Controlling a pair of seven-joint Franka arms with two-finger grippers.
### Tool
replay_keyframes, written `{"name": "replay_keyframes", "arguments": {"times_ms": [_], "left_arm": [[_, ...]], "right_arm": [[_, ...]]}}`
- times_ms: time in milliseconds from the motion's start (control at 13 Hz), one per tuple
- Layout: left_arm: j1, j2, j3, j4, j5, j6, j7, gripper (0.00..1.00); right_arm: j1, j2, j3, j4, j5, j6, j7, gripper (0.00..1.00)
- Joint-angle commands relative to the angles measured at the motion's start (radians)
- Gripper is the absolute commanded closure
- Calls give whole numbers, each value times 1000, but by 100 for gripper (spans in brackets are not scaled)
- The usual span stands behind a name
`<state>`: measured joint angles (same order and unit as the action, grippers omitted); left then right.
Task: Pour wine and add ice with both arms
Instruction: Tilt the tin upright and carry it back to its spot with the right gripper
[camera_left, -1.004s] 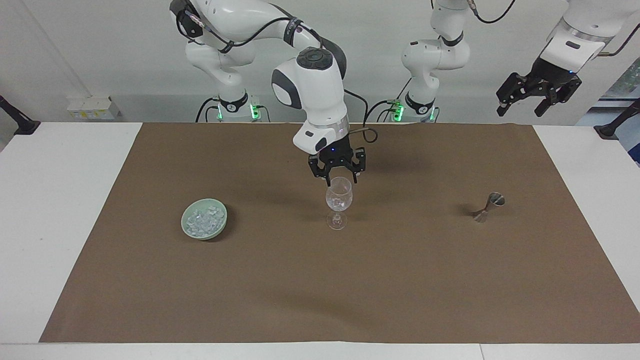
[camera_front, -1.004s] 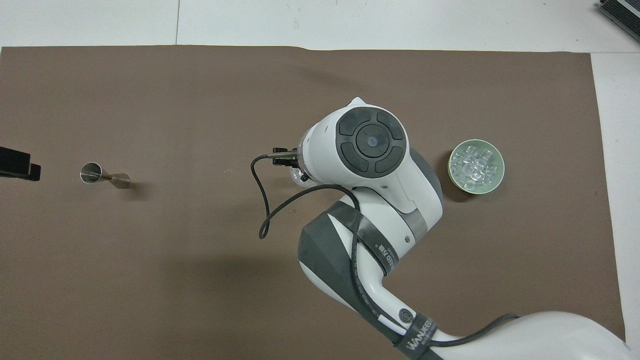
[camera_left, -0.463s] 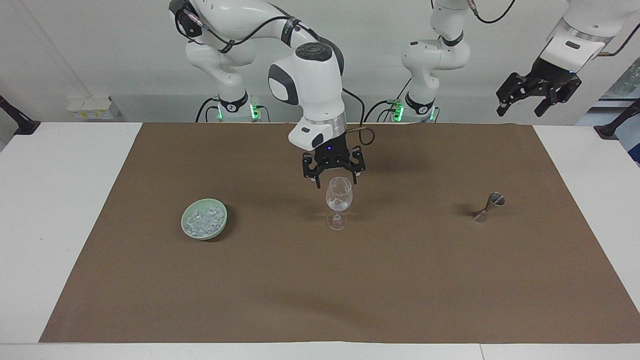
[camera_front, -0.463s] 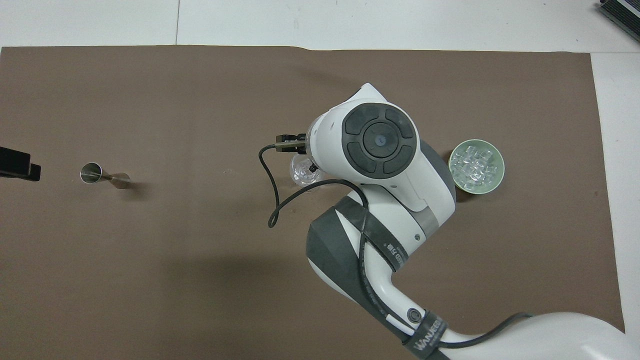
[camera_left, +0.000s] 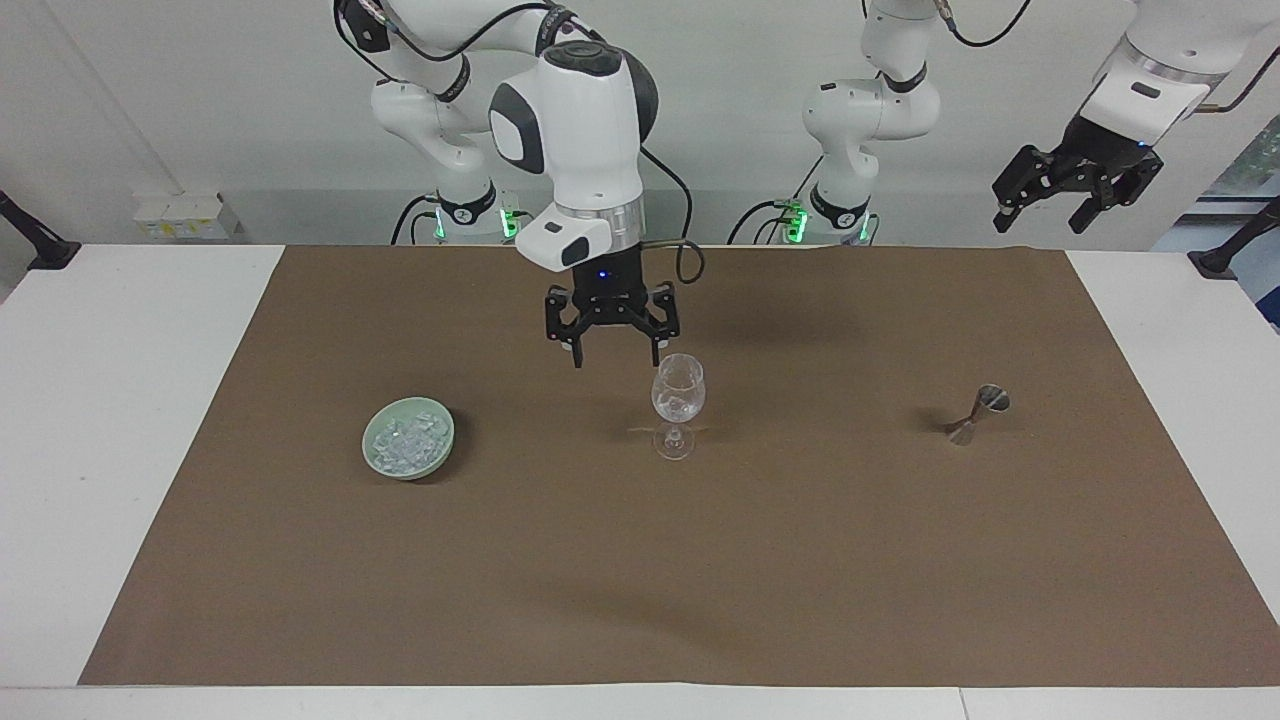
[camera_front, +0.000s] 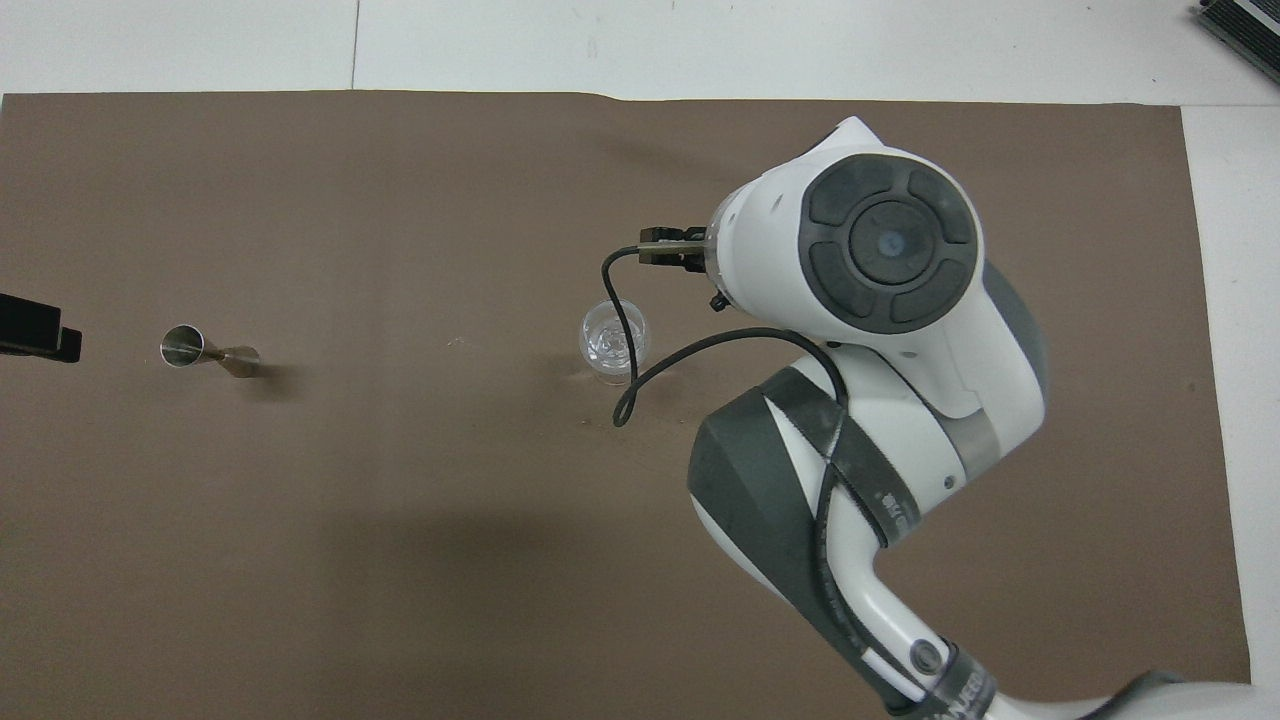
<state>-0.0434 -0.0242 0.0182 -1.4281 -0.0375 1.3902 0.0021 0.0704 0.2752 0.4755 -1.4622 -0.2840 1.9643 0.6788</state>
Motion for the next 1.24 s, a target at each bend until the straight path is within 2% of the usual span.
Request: {"name": "replay_keyframes", "arguments": {"times_ms": [0, 232, 386, 1004, 1158], "left_arm": [[-6, -5, 8, 8, -7, -20, 3, 0], [-6, -5, 8, 8, -7, -20, 3, 0], [-6, -5, 8, 8, -7, -20, 3, 0], [-6, -5, 8, 8, -7, -20, 3, 0], [-6, -5, 8, 8, -7, -20, 3, 0]], "right_arm": [[-8, -57, -58, -17, 31, -65, -24, 0], [-3, -112, -171, -21, 130, -123, -85, 0], [2, -143, -230, -21, 144, -168, -110, 0], [2, -234, -357, -21, 186, -297, -179, 0], [2, -257, -386, -24, 187, -333, -243, 0]]}}
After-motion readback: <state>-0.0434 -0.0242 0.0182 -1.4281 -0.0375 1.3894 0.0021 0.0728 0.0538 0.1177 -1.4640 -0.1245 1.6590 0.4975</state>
